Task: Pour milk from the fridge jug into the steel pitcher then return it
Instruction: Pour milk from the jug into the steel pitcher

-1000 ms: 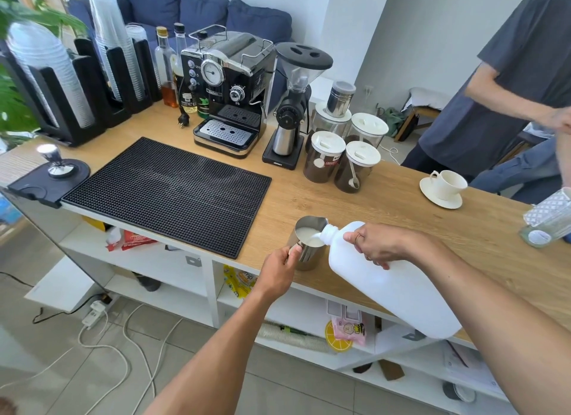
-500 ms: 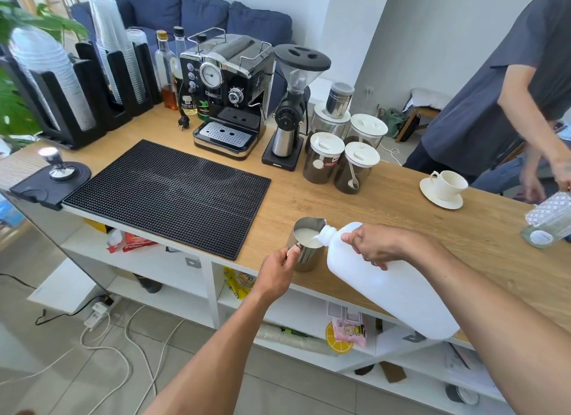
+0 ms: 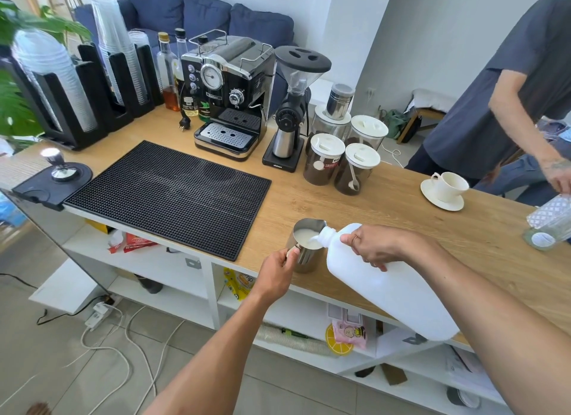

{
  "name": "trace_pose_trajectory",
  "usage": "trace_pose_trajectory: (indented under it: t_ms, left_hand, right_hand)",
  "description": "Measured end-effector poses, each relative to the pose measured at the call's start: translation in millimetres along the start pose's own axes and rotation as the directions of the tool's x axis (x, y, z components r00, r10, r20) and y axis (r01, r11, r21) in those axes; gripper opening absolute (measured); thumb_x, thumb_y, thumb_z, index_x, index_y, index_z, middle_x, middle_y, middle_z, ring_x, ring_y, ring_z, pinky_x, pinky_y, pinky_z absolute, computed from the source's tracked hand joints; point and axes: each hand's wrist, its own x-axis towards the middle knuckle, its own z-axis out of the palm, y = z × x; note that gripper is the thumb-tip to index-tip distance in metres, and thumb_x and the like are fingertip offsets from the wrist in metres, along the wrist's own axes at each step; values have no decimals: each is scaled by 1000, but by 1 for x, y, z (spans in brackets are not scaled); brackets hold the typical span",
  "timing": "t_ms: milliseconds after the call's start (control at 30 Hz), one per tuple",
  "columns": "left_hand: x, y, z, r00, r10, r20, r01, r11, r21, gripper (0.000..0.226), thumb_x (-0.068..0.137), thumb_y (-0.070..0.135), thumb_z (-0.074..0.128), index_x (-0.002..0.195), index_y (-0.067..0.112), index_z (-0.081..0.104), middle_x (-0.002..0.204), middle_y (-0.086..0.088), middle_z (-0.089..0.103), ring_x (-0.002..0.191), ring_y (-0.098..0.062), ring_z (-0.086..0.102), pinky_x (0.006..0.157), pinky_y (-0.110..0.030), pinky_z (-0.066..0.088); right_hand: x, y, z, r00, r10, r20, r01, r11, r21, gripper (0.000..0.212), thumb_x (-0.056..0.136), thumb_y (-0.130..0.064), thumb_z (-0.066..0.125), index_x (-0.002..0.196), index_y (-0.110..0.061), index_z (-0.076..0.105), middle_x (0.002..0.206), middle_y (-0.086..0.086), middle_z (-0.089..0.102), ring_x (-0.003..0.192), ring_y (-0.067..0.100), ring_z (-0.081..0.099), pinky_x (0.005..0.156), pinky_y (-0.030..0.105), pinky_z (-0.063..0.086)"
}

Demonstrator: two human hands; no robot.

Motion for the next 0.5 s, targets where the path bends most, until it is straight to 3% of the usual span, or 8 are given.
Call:
trace_pose_trajectory:
  t_ms: [233,367,500]
  left_hand:
    - [-1,1,0,1000,-6,0,6,1000,10,45,105,35,44,63,24,33,47,17,27,49,-3,23,50,-23,21]
    - [-4,8,-1,1000,-1,0,1,1000,11,46,106,31,44,61,28,35,43,17,32,46,-2,29,48,-18,23]
    - [-4,7,-1,1000,-1,0,1,1000,17,45,106,32,44,62,24,35,46,18,31,49,-2,28,49,-18,23]
  right_hand:
    - [0,-2,-1,1000,11,-19,-11,1000,8,41,103,-46,24,68,-30,37,68,7,59,57,22,59,85,39,50]
    - [-2,-4,-1,999,32,-34,-31,999,29,41,105,-33,23,65,-38,30,68,4,56,62,23,60,82,38,51]
    - [-2,-2,0,1000,14,-28,-13,999,31,39,104,-43,24,67,-34,35,67,7,58,58,22,59,81,37,50]
